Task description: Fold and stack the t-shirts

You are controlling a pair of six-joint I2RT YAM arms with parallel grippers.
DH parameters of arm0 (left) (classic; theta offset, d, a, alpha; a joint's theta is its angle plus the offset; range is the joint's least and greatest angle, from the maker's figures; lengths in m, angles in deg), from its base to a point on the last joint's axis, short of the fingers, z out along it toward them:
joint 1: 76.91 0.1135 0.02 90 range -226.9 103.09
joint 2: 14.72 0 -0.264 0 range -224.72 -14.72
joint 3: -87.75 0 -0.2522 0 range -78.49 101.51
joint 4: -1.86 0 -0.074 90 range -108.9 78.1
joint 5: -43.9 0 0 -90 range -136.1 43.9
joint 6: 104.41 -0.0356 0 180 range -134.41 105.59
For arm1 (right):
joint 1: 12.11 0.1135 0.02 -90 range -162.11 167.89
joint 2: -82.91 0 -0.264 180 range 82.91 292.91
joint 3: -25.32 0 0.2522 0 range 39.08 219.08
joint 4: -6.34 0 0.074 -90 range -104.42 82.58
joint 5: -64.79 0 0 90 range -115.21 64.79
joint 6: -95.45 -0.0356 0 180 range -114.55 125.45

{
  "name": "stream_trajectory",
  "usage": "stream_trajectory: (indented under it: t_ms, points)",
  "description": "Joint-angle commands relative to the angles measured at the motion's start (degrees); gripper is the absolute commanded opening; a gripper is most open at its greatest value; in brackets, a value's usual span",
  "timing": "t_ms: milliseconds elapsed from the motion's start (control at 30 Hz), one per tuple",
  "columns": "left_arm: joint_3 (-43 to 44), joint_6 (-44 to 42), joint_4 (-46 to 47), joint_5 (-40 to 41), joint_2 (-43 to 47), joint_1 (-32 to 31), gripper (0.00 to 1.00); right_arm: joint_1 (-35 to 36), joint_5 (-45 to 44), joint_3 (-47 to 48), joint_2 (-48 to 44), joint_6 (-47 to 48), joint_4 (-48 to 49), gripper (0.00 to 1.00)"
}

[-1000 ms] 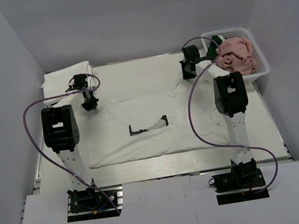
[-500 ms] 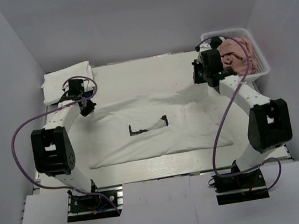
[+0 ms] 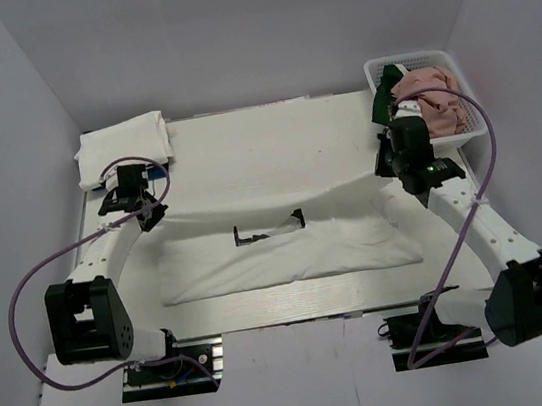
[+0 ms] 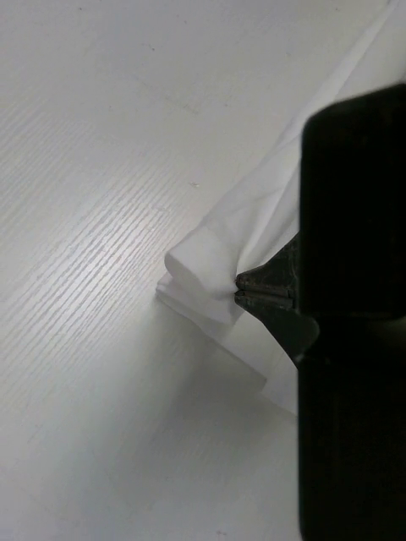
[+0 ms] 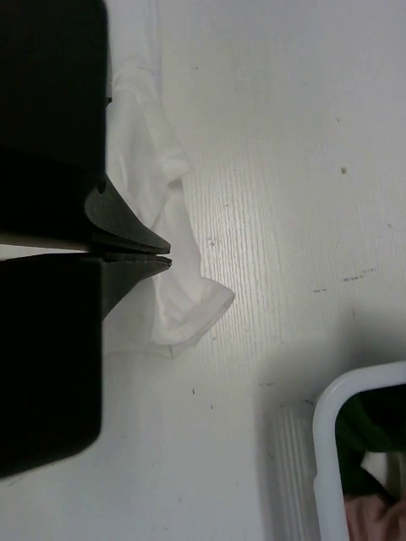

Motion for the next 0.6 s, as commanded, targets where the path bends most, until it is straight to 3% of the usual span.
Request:
stream_trajectory:
  t_ms: [0, 200, 367, 433, 467, 500, 533, 567]
  points:
    - [0.02, 0.70, 1.23, 3.34, 2.92, -0.07, 0.00, -0.04, -5.40, -1.36, -3.95, -2.79, -3.70, 0.00]
    - [-0.85, 1.84, 0.61, 5.19, 2.92, -0.07, 0.00, -0.04, -5.23, -5.31, -7.31, -3.41, -4.06, 0.00]
    - [-5.24, 4.65, -0.08, 5.36, 2.92, -0.07, 0.00, 0.04, 1.35, -10.76, -7.66, -4.02, -2.65, 0.00]
    - [-5.86, 9.21, -4.64, 6.42, 2.92, -0.07, 0.20, -0.04, 0.07, -13.13, -7.83, -7.24, -4.83, 0.00]
    - [-5.87, 11.31, -7.10, 6.94, 2.40, -0.07, 0.31, 0.13, -0.65, -13.58, -8.36, -9.02, -6.50, 0.06]
    - [-6.39, 14.81, -12.17, 6.95, 2.40, 0.54, 0.67, -0.04, -0.48, -15.15, -8.88, -10.69, -10.35, 0.15]
    - [-6.40, 16.50, -14.74, 7.55, 3.35, 0.55, 0.83, -0.04, -0.30, -16.73, -11.50, -13.40, -11.78, 0.32]
    - [-6.40, 18.00, -16.86, 8.26, 4.15, 0.55, 0.93, 0.04, 0.57, -18.14, -12.83, -14.30, -13.01, 0.40]
